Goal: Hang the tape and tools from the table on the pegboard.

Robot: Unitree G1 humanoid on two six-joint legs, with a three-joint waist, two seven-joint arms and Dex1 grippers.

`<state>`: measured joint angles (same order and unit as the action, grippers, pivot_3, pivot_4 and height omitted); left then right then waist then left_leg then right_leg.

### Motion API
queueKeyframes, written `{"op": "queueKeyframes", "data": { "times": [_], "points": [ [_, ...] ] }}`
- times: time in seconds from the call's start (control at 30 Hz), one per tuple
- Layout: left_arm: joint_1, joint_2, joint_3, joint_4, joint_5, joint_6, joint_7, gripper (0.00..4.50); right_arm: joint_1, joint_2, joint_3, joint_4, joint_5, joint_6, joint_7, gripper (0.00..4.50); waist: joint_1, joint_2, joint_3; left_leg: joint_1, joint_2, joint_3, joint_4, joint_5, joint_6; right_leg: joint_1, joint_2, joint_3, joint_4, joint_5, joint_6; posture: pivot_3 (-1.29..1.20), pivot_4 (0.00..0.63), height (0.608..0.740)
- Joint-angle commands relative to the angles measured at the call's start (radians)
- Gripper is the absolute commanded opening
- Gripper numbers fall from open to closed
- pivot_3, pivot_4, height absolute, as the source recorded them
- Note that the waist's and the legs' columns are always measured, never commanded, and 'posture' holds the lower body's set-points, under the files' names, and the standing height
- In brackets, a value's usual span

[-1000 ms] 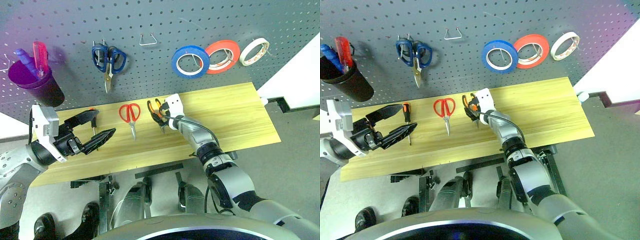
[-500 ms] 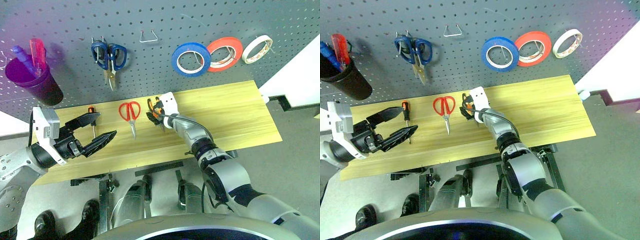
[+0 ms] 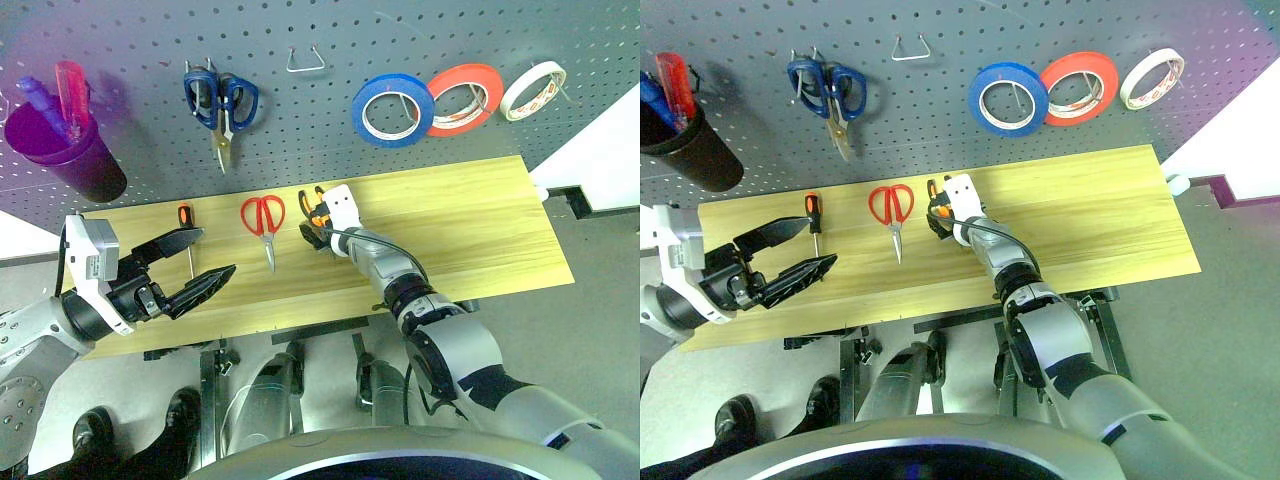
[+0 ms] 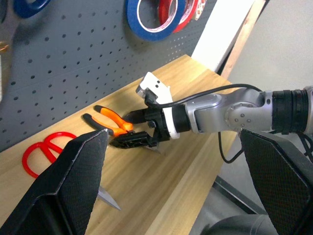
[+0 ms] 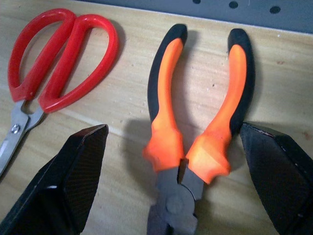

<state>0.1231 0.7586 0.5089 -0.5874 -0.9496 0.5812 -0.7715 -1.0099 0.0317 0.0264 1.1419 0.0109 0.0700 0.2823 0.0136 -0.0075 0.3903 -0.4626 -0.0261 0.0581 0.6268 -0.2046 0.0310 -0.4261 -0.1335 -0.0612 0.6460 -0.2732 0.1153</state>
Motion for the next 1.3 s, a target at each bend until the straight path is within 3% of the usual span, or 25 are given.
{"op": "queueKeyframes", "data": {
  "times": [0.03, 0.8, 0.9, 1.07, 1.3],
  "points": [
    [0.000, 0.007, 0.020, -0.020, -0.015, -0.005, 0.001, 4.50, -0.027, 0.013, -0.012, 0.001, 0.000, -0.006, -0.011, 4.46, 0.000, 0.000, 0.001, 0.000, 0.000, 0.000, 0.000, 0.000, 0.000, 0.000, 0.000, 0.000, 0.000, 0.000, 0.000, 0.21, 0.432, 0.740],
    [-0.004, -0.002, 0.007, -0.026, 0.002, -0.018, 0.010, 4.50, -0.102, 0.021, 0.007, 0.091, -0.062, 0.024, -0.078, 4.46, 0.000, 0.000, 0.001, 0.000, 0.000, 0.002, -0.004, 0.001, -0.001, -0.002, 0.000, 0.000, 0.000, 0.000, 0.000, 0.22, 0.421, 0.740],
    [0.000, -0.004, 0.007, -0.029, 0.003, -0.020, 0.011, 4.50, -0.106, 0.021, 0.011, 0.098, -0.075, 0.028, -0.090, 3.91, -0.001, 0.000, 0.001, 0.000, 0.000, 0.003, -0.005, 0.001, -0.001, -0.002, 0.001, 0.000, 0.000, 0.000, 0.000, 0.22, 0.421, 0.740],
    [-0.007, -0.003, 0.009, -0.028, -0.003, -0.017, 0.016, 4.50, -0.108, 0.022, 0.014, 0.104, -0.087, 0.029, -0.088, 2.22, 0.000, 0.000, 0.001, 0.000, 0.000, 0.003, -0.005, 0.002, -0.001, -0.003, 0.001, -0.001, 0.000, 0.000, 0.000, 0.23, 0.420, 0.740],
    [-0.004, -0.003, 0.011, -0.029, -0.005, -0.016, 0.018, 4.50, -0.106, 0.018, 0.010, 0.105, -0.088, 0.030, -0.082, 2.13, 0.000, 0.000, 0.001, 0.000, 0.000, 0.004, -0.005, 0.002, -0.001, -0.003, 0.001, -0.001, 0.000, 0.000, 0.000, 0.22, 0.416, 0.740]
  ]
}}
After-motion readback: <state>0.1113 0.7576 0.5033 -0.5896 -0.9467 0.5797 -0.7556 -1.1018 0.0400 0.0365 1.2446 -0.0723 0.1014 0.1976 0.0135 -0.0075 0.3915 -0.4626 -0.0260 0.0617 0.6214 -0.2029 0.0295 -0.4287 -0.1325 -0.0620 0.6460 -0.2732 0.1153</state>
